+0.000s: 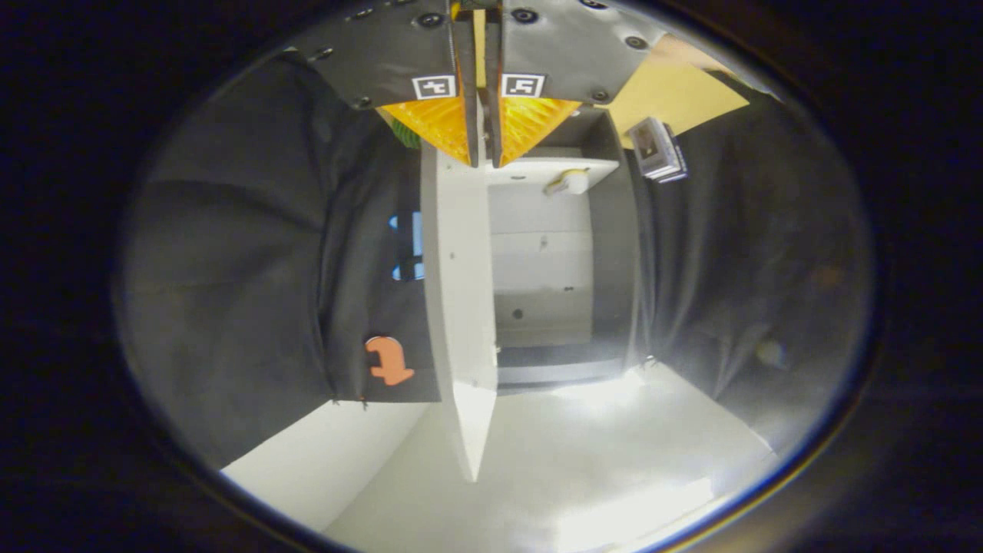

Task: Open the shoe cabinet door, grab the shoes and put them into the shoe cabinet, then close the shoe cabinet door.

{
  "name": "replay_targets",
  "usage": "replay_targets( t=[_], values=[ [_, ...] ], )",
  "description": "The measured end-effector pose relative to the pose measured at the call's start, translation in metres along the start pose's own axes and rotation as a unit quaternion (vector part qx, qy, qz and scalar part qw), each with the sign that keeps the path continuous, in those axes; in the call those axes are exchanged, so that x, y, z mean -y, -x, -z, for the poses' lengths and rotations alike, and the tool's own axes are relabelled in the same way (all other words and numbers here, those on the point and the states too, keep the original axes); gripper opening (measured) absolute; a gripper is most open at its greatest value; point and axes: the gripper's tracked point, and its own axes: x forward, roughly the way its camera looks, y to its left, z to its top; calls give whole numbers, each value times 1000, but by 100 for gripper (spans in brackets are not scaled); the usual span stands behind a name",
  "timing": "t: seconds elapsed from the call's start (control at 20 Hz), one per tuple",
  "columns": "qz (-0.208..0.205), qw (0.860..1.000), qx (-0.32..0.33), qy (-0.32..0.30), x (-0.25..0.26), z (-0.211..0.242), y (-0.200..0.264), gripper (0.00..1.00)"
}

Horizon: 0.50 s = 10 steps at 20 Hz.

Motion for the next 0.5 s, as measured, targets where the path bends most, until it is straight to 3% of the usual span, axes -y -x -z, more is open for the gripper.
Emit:
replay_targets(
  t=[0.3,0.5],
  values=[
    [-49,995,-88,-16,-31,105,-27,13],
    [-51,990,-133,8,-33,188,-52,16]
  ],
)
